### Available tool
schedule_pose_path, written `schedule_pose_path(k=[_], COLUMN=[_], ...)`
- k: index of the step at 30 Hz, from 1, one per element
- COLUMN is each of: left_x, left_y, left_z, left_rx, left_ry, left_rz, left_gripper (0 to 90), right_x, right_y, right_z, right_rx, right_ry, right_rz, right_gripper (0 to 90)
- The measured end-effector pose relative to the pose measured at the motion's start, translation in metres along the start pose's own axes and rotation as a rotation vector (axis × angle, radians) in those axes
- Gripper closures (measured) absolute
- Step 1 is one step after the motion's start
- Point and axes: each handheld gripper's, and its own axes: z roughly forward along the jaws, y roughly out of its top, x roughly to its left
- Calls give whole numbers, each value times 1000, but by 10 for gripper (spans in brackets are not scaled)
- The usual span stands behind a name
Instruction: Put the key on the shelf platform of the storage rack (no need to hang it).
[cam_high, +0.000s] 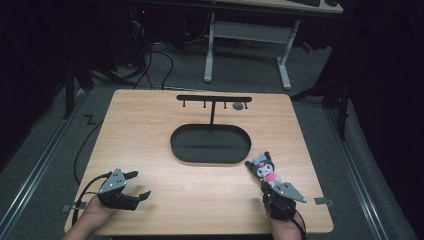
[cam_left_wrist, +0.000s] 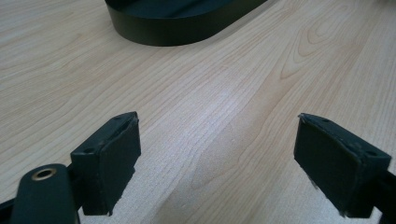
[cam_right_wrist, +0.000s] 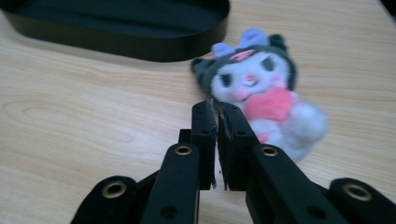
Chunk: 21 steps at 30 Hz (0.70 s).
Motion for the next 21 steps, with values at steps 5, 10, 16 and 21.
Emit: schedule_pose_path(k=[5, 10, 16, 21], left_x=[-1, 0, 1, 1], left_y=[0, 0, 1, 1], left_z=[-2, -2, -2, -3], left_rx=[-19, -19, -26, -25], left_ry=[3, 23, 41, 53], left_rz=[13, 9, 5, 7], left_gripper=[156, 156, 156, 155], right_x=[5, 13, 25, 30], right_y=[2, 1, 1, 4], right_z=[5, 9, 13, 16], right_rx=[24, 43, 64, 97], right_ry=[38, 66, 76, 85], right_rz=[20, -12, -56, -29], right_gripper=[694, 665, 667, 589])
